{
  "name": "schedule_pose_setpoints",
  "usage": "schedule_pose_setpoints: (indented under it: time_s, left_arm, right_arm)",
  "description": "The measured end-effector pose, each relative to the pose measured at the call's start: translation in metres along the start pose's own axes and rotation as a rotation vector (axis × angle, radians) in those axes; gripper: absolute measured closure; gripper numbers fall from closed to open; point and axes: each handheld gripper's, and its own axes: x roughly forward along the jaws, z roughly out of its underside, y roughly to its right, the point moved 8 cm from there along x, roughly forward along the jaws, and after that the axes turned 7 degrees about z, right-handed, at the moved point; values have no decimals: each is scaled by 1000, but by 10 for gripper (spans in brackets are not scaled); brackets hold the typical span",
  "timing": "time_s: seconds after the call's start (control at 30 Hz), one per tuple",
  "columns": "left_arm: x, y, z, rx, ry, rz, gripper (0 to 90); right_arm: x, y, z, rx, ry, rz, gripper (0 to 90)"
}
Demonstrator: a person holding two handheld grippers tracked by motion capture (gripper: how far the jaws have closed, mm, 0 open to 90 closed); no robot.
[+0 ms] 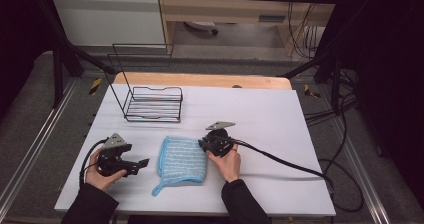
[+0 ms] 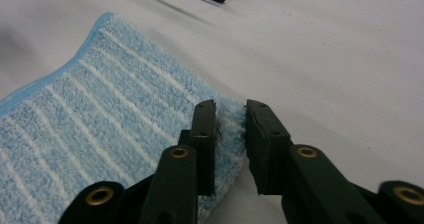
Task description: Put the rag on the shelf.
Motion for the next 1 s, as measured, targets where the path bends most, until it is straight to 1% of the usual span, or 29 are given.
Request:
schedule_pose_setpoints:
  time_s: [0.03,0.07,0.1,0.13,0.17,0.2,0.23,0.27,0.33,0.37,0.4,0.47,0.57,0.63,0.77,0.83,0.87,0.9,0.97,1.0]
  left_arm:
    - [0,0,-1,-2,4,-1,77]
    - [0,0,-1,-5,5,-1,75]
    - [1,1,-2,-7,7,2,75]
    - [1,1,-3,-4,6,3,69]
    - [1,1,-4,-3,5,3,63]
    - [1,2,-5,-4,7,2,60]
    - [2,2,-7,-4,9,3,60]
    - [2,3,-9,-5,9,2,60]
    - [3,4,-14,1,8,-3,60]
    - [4,5,-17,4,11,-4,60]
    - [4,5,-20,8,9,-3,60]
    - [7,6,-25,14,3,-19,63]
    - [12,6,-34,11,-2,-19,75]
    - [16,4,-40,4,-2,-33,101]
    - [29,0,-50,-48,2,-42,172]
    - [37,-3,-53,-64,-9,-50,213]
    - [40,-3,-53,-74,-15,-53,251]
    - [44,-4,-54,-80,-23,-50,251]
    - [53,-2,-55,-89,-26,-47,281]
    - [57,-2,-56,-87,-33,-47,300]
  right_arm:
    - [-1,1,-1,10,12,-26,698]
    - [-3,2,-2,20,27,-42,659]
    - [-3,2,-2,20,27,-42,659]
    - [-8,5,-4,30,48,-63,594]
    - [-12,6,-6,37,57,-77,547]
    - [-15,8,-8,35,69,-81,505]
    - [-15,8,-8,35,69,-81,505]
    - [-20,10,-9,32,75,-89,470]
    - [-28,15,-12,31,93,-99,377]
    - [-36,19,-13,33,101,-100,303]
    - [-36,19,-13,33,101,-100,303]
    - [-43,24,-12,31,109,-105,236]
    - [-53,33,-10,23,119,-98,157]
    - [-60,38,-6,30,120,-100,119]
    - [-70,45,3,34,120,-100,81]
    - [-74,48,9,31,120,-93,73]
    - [-76,51,16,33,113,-89,64]
    - [-76,51,16,33,113,-89,64]
    - [-77,54,21,36,116,-86,63]
    - [-77,55,24,45,115,-86,63]
